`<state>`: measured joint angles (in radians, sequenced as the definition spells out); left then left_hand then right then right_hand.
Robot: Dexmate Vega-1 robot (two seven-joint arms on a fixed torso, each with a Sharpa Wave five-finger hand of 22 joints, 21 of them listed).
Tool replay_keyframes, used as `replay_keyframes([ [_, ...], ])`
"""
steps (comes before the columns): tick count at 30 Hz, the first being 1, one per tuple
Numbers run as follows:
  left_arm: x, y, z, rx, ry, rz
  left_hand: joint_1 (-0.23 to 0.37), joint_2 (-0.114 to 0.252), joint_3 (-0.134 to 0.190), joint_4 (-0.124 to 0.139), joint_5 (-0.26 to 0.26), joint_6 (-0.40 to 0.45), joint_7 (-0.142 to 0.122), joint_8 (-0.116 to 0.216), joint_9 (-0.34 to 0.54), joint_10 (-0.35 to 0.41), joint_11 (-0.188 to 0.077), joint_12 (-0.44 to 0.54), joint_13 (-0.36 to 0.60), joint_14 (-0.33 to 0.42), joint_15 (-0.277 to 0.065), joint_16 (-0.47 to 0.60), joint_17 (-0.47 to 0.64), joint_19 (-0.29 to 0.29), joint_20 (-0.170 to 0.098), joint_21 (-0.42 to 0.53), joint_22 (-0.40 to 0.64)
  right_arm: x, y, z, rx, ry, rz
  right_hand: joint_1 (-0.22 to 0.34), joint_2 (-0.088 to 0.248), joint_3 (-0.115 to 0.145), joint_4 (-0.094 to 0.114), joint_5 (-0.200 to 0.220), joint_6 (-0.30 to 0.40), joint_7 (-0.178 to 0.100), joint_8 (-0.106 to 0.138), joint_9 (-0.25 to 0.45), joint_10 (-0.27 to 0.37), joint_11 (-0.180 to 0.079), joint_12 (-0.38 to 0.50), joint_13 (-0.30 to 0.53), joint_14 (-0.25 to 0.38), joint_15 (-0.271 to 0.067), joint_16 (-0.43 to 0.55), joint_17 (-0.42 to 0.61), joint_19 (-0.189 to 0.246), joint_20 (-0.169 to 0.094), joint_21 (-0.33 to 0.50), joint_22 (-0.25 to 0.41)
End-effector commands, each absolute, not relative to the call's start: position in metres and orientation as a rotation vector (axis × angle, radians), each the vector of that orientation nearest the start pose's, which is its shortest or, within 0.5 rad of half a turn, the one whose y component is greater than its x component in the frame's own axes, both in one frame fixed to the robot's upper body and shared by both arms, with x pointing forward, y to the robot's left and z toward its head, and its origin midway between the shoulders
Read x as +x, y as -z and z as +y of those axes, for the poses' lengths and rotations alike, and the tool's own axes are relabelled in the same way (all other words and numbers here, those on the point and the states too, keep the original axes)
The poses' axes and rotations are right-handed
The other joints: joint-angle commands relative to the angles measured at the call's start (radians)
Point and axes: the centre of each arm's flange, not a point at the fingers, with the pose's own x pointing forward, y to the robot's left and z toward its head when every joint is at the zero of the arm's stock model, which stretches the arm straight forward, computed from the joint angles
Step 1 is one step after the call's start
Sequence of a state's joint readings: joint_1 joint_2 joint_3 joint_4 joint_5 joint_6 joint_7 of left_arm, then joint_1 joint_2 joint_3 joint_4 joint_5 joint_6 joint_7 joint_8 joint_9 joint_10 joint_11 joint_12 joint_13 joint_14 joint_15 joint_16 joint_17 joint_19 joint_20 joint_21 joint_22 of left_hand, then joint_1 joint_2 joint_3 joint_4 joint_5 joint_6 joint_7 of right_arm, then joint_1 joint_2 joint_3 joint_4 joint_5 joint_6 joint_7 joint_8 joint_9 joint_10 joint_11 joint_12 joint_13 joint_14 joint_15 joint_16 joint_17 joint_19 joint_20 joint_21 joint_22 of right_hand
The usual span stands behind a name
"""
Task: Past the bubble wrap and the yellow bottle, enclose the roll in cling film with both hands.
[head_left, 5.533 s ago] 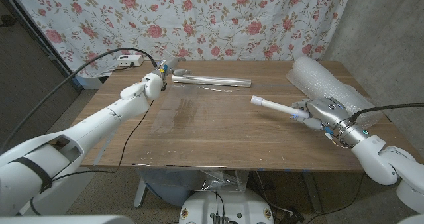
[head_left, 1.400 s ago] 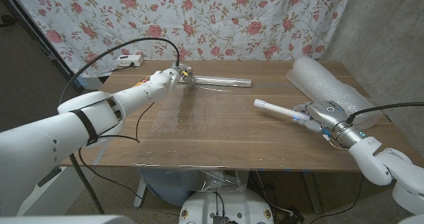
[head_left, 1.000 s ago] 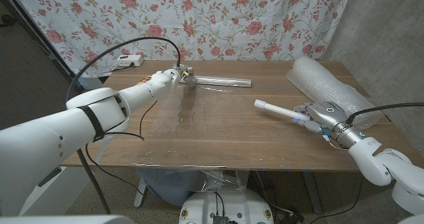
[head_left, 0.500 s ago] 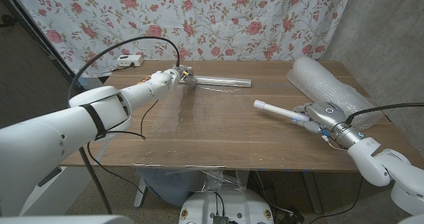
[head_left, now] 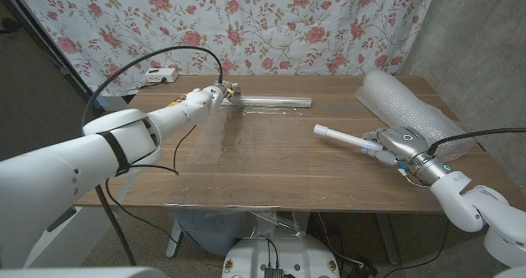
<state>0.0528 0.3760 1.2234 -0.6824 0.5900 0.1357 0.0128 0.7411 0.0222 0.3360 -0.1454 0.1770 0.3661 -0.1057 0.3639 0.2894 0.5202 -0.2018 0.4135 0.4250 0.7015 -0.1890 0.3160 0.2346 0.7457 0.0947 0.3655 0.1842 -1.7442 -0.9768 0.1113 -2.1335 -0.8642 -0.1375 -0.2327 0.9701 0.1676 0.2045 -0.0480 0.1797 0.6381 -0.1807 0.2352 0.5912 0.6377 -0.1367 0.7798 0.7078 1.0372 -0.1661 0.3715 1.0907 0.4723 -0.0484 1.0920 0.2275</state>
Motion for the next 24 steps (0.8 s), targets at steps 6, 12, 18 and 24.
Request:
replay_keyframes([
  [6,0.768,-0.062,0.211,1.790,-0.036,-0.198,0.120,0.020,0.030,-0.035,0.019,-0.017,-0.055,0.013,0.029,-0.011,-0.006,0.043,0.066,0.154,-0.039,0.059,0.065,0.346,-0.109,0.090,0.005,0.440,0.087,-0.335,-1.721,0.222,-0.647,-0.001,0.014,0.343,0.075,0.007,0.039,-0.026,-0.002,0.007,0.071,-0.062,-0.007,0.004,0.008,-0.064,-0.004,0.004,-0.008,-0.121,0.016,-0.007],
  [12,0.772,-0.054,0.202,1.832,-0.004,-0.151,0.348,0.030,0.011,-0.028,0.047,0.018,-0.038,0.021,0.084,0.000,-0.005,0.185,0.222,0.229,-0.036,0.201,0.288,0.242,-0.184,0.118,0.080,0.439,0.087,-0.337,-1.720,0.227,-0.649,-0.002,0.014,0.343,0.074,0.007,0.039,-0.025,-0.003,0.008,0.074,-0.063,-0.008,0.005,0.008,-0.064,-0.007,0.004,-0.011,-0.120,0.021,-0.011],
  [18,0.772,-0.050,0.200,1.794,0.046,-0.163,0.618,0.066,-0.058,-0.031,0.106,0.049,-0.019,0.043,0.202,-0.052,0.008,0.421,0.530,0.173,-0.027,0.418,0.636,0.117,-0.201,0.385,0.364,0.438,0.089,-0.339,-1.715,0.231,-0.650,-0.003,0.014,0.344,0.073,0.007,0.038,-0.026,-0.005,0.009,0.072,-0.063,-0.011,0.008,0.010,-0.064,-0.009,0.006,-0.016,-0.120,0.029,-0.016],
  [24,0.768,-0.050,0.198,1.763,0.056,-0.184,0.778,0.066,-0.094,-0.029,0.201,0.063,-0.027,0.126,0.339,-0.072,0.022,0.573,0.763,0.207,-0.016,0.550,0.779,0.058,-0.216,0.579,0.484,0.439,0.089,-0.340,-1.711,0.231,-0.658,-0.005,0.014,0.344,0.073,0.007,0.041,-0.026,-0.006,0.009,0.074,-0.061,-0.014,0.008,0.010,-0.064,-0.013,0.006,-0.019,-0.121,0.036,-0.021],
])
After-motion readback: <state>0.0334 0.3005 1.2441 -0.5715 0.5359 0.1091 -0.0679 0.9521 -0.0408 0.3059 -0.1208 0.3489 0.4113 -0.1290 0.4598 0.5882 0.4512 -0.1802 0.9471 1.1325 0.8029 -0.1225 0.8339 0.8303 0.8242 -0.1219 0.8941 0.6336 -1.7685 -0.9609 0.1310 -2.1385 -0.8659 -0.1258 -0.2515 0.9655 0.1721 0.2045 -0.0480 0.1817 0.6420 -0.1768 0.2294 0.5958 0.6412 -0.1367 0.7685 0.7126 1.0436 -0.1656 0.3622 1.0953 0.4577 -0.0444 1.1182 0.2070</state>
